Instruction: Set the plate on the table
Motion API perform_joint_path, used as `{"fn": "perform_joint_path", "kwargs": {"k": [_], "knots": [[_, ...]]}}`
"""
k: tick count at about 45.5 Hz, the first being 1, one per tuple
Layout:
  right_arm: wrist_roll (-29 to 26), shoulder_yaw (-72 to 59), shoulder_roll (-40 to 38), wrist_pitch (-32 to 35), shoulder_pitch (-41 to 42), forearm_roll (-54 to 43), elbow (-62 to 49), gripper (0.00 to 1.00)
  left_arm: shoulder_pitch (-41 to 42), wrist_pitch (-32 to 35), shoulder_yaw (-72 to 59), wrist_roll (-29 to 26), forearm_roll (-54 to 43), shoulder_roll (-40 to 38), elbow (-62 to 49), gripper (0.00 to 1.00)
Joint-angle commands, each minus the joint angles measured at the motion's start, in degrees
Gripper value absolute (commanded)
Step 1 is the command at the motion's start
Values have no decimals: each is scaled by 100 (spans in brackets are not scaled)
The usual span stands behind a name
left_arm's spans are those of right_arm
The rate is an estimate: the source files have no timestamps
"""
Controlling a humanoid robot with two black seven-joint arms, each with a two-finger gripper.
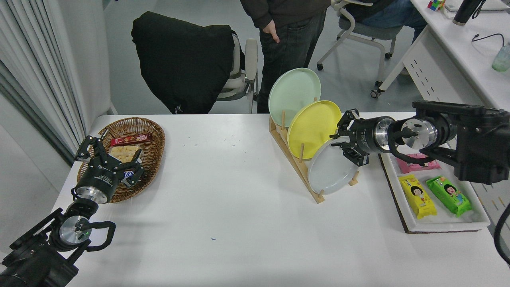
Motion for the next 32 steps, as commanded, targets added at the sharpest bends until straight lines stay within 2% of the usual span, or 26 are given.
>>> {"fn": "perform_joint_path", "kwargs": {"k": [1,17,32], "knots": [[-90,23,0,0,22,9,-5,17,0,-7,0,0,0,0,-2,98],[-90,84,0,-9,22,9,-5,16,0,-6,0,0,0,0,-2,98],[-142,93,0,0,23,9,-5,9,0,-6,0,0,0,0,7,98]]}}
